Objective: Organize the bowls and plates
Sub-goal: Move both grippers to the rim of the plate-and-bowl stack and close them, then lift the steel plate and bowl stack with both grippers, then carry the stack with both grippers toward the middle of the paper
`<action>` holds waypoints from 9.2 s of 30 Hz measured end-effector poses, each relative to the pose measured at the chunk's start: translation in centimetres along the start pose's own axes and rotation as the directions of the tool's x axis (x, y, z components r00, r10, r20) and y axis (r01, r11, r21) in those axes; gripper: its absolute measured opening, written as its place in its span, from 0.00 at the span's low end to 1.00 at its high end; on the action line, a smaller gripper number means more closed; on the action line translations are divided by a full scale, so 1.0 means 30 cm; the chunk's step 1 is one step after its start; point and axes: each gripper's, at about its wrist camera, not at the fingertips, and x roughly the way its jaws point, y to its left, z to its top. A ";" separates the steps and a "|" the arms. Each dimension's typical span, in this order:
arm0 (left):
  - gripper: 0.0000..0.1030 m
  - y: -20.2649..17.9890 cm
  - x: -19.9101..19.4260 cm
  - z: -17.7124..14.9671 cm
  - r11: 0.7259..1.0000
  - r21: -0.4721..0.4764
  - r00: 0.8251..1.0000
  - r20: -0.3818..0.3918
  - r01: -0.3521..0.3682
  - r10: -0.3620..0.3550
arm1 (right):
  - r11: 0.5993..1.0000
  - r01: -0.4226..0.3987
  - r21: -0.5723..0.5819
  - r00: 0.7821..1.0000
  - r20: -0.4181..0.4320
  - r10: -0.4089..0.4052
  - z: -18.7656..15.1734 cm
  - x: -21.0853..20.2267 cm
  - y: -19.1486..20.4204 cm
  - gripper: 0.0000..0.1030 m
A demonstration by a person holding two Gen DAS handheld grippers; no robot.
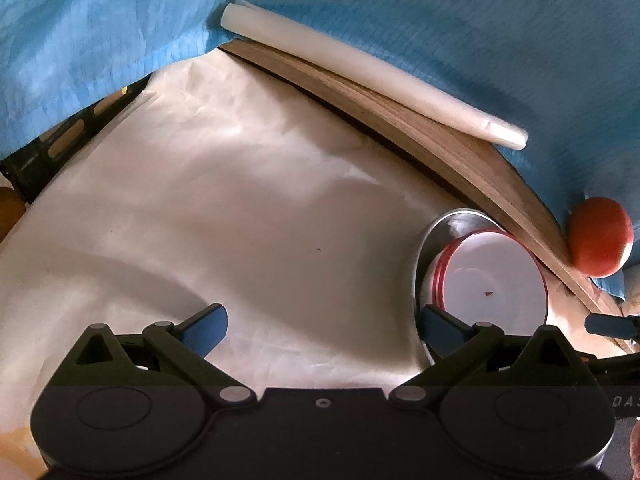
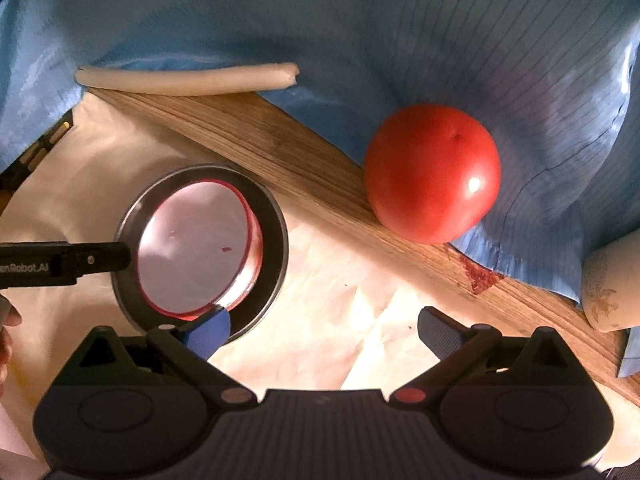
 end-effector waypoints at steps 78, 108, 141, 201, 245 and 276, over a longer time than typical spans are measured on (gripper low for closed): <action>0.08 -0.100 -0.014 0.009 0.992 0.058 0.993 0.030 0.108 -0.110 | 0.975 -0.179 0.133 0.983 0.052 0.173 0.013 0.054 0.012 0.15; 0.07 -0.042 -0.080 0.027 0.995 -0.014 0.992 0.075 0.101 -0.100 | 0.975 -0.188 0.117 0.980 0.094 0.177 0.040 -0.019 0.033 0.14; 0.07 -0.013 -0.235 -0.054 0.992 -0.061 0.984 0.144 0.111 -0.101 | 0.977 -0.207 0.047 0.969 0.147 0.198 -0.032 -0.146 0.085 0.14; 0.07 -0.063 -0.331 -0.371 0.997 -0.042 0.998 0.033 0.063 -0.061 | 0.945 -0.309 0.109 0.949 0.091 0.301 -0.374 -0.200 -0.001 0.14; 0.08 -0.038 -0.312 -0.382 1.000 -0.023 1.000 -0.010 0.018 -0.018 | 0.923 -0.351 0.160 0.936 0.068 0.344 -0.385 -0.165 0.016 0.14; 0.07 -0.059 -0.303 -0.368 1.000 0.003 0.999 -0.021 -0.023 0.023 | 0.916 -0.373 0.152 0.928 0.072 0.366 -0.382 -0.164 0.009 0.16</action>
